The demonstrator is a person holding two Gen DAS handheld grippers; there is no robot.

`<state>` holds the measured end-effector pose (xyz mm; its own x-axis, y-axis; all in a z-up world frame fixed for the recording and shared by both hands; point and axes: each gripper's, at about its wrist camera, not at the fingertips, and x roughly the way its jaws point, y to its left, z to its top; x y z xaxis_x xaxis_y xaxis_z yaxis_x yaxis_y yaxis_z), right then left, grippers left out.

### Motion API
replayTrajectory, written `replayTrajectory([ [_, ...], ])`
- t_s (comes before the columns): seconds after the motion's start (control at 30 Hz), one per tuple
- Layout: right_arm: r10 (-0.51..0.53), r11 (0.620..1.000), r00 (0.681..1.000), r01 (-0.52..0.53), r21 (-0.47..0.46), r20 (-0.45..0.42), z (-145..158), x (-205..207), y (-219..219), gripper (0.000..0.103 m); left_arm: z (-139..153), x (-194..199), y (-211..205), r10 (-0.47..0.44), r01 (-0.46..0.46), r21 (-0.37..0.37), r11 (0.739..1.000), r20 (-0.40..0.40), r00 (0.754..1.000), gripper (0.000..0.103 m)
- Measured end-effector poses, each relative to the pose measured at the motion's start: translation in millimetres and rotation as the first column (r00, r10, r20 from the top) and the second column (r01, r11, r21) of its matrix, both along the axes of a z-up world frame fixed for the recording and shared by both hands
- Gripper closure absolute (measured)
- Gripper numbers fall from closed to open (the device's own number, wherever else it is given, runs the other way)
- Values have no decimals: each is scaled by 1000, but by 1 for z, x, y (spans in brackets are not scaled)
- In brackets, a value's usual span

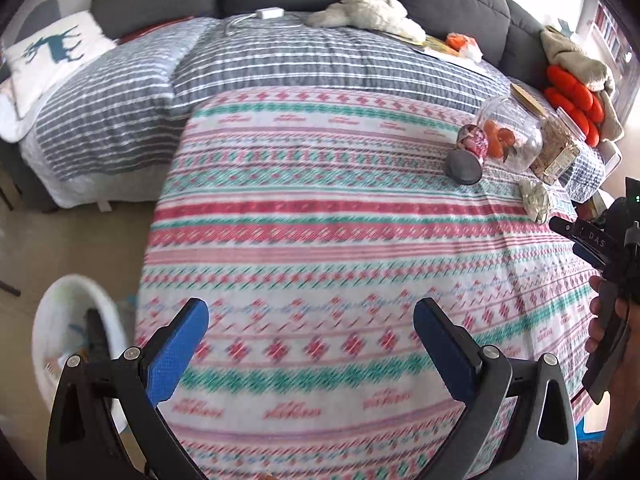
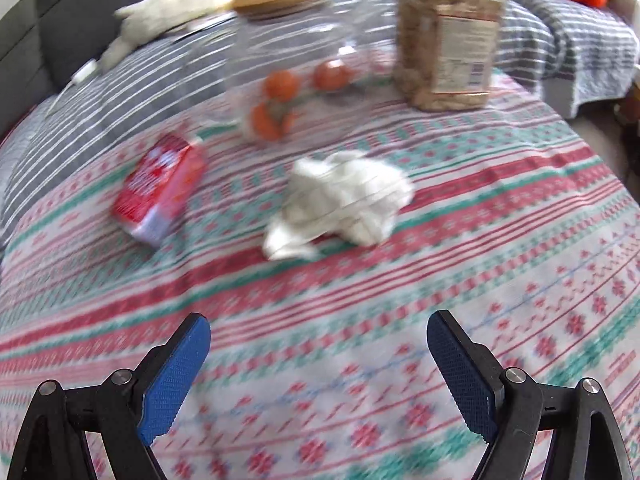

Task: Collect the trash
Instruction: 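Move both open tools back over the table toward the remaining can and paper, then grasp the red milk can with the left tool while the right tool grasps the crumpled white paper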

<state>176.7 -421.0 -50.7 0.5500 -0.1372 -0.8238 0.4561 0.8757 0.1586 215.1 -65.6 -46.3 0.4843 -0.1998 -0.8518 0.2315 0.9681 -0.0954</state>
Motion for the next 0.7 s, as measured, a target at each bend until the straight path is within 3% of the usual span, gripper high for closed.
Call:
replayTrajectory([
  [0.2, -13, 999, 999, 12, 41, 32, -10, 21, -28, 12, -11, 29, -57, -98, 97, 29, 995, 26, 995, 0],
  [0.37, 12, 999, 998, -14, 46, 61, -16, 39, -28, 21, -15, 58, -101, -167, 166, 19, 986, 63, 984, 0],
  [0.4, 14, 998, 997, -18, 56, 70, -17, 42, -27, 25, -18, 64, -110, -184, 183, 14, 983, 60, 981, 0],
  [0.5, 40, 996, 994, -48, 69, 104, -19, 48, -29, 50, -26, 81, -132, -208, 208, 5, 978, 55, 977, 0],
  [0.6, 72, 996, 993, -76, 42, 98, -19, 49, -32, 89, -34, 94, -148, -220, 221, -10, 975, 64, 973, 0],
  [0.7, 62, 997, 992, -66, 34, 111, -14, 40, -43, 90, -41, 105, -162, -233, 235, -26, 972, 69, 970, 0],
])
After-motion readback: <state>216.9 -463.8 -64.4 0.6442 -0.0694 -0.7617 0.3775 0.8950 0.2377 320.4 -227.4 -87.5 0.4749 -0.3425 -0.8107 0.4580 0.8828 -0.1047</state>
